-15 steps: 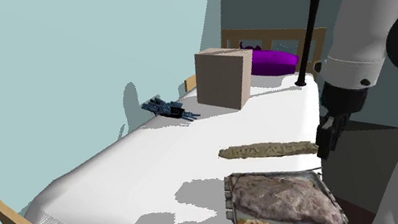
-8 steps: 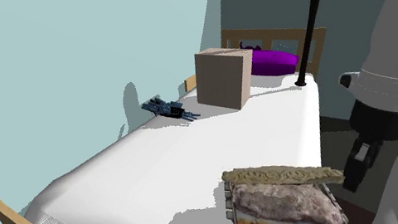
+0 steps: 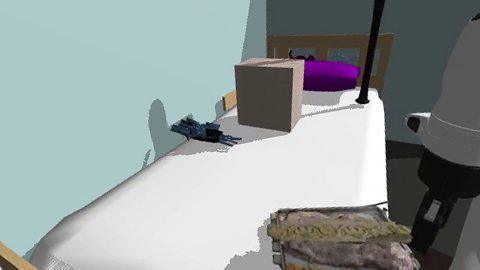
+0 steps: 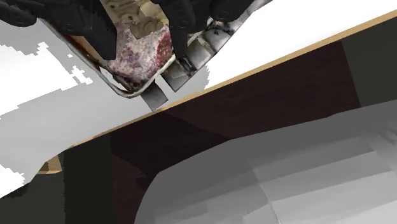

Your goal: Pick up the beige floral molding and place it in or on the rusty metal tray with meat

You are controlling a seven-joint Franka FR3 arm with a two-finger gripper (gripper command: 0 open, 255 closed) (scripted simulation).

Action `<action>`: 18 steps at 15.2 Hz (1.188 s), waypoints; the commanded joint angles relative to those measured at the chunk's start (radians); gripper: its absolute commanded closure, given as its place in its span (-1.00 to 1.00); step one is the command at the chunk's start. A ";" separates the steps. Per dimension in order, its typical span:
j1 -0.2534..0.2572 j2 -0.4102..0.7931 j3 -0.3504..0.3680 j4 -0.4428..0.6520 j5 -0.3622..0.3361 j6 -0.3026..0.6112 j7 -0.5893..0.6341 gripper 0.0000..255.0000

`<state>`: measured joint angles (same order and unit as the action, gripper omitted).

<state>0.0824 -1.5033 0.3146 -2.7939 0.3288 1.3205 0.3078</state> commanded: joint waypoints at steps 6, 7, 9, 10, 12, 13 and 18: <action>0.024 -0.055 0.034 -0.093 0.033 0.037 0.002 1.00; 0.024 -0.055 0.034 -0.093 0.032 0.037 0.002 1.00; 0.024 -0.055 0.034 -0.093 0.033 0.037 0.003 1.00; 0.024 -0.055 0.034 -0.093 0.033 0.037 0.003 1.00; 0.024 -0.055 0.034 -0.093 0.033 0.037 0.003 1.00; 0.024 -0.055 0.034 -0.093 0.033 0.037 0.003 1.00; 0.024 -0.055 0.034 -0.093 0.033 0.037 0.003 -1.00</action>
<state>0.1060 -1.5579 0.3485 -2.8872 0.3614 1.3578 0.3103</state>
